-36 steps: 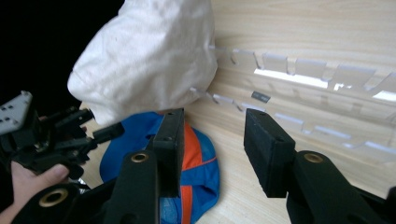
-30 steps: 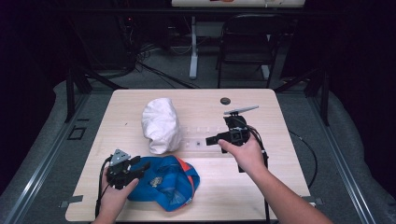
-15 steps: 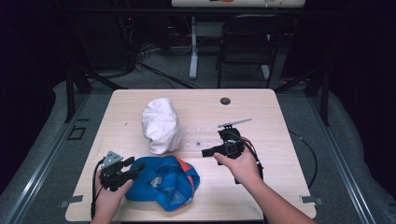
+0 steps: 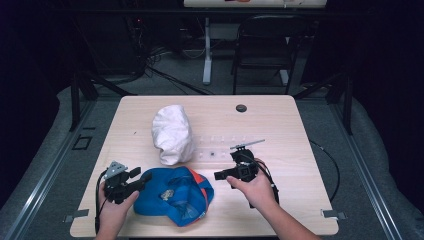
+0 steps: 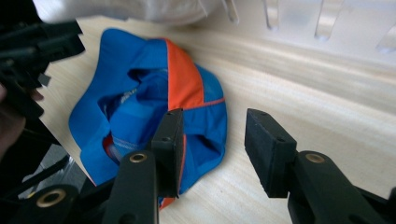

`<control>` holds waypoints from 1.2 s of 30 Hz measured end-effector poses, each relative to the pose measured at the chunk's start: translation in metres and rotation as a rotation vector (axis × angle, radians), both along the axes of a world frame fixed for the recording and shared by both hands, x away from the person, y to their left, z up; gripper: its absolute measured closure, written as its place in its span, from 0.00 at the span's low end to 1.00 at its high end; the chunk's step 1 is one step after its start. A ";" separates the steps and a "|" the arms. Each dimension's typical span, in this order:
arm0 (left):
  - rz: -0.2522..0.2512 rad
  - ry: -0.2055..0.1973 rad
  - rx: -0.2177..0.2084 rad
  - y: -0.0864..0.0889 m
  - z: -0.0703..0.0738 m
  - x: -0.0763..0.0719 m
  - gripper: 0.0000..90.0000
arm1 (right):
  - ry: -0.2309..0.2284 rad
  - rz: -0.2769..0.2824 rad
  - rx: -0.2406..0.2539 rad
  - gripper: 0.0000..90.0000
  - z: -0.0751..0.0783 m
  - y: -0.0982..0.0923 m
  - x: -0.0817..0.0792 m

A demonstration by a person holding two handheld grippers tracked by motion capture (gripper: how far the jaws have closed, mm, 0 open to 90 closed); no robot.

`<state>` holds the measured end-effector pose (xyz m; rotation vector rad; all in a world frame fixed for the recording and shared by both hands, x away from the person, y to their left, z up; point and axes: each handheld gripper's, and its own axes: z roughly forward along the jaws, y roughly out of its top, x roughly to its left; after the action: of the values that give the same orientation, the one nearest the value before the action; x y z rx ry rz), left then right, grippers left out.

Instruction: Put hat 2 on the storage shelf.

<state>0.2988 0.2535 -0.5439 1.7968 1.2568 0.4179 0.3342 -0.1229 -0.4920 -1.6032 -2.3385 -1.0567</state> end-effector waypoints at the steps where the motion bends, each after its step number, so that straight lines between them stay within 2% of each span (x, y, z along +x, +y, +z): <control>1: 0.008 -0.005 0.003 0.000 0.000 0.000 0.51 | 0.000 0.002 0.000 0.64 -0.003 0.001 -0.001; 5: 0.007 -0.004 0.000 0.003 -0.001 0.001 0.51 | 0.006 0.021 -0.017 0.65 -0.013 0.005 -0.002; 10: 0.006 -0.011 -0.003 0.002 0.000 0.001 0.51 | 0.032 0.024 -0.009 0.65 -0.025 0.012 -0.002; 17: 0.007 -0.006 0.014 0.003 -0.001 0.000 0.51 | 0.064 0.078 -0.006 0.63 -0.035 0.024 -0.008; 21: 0.013 -0.006 0.003 0.006 -0.001 0.000 0.51 | 0.084 0.108 -0.007 0.60 -0.040 0.033 -0.011; 25: 0.017 -0.013 0.008 0.004 0.000 0.001 0.51 | 0.110 0.131 -0.029 0.61 -0.051 0.040 -0.014; 26: 0.010 -0.013 0.008 0.004 0.000 0.001 0.51 | 0.121 0.143 -0.036 0.62 -0.053 0.040 -0.014; 27: 0.009 -0.009 0.009 0.004 0.000 0.001 0.51 | 0.132 0.131 -0.021 0.65 -0.055 0.041 -0.014; 32: 0.006 -0.011 0.012 0.002 -0.001 0.002 0.51 | 0.182 0.142 0.018 0.84 -0.056 0.040 -0.014; 36: 0.006 -0.016 0.010 0.002 -0.001 0.001 0.51 | 0.197 0.117 0.042 0.87 -0.053 0.035 -0.013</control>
<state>0.3002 0.2555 -0.5450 1.7950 1.2510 0.4421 0.3214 -0.0884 -0.5449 -1.4634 -2.2346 -0.8745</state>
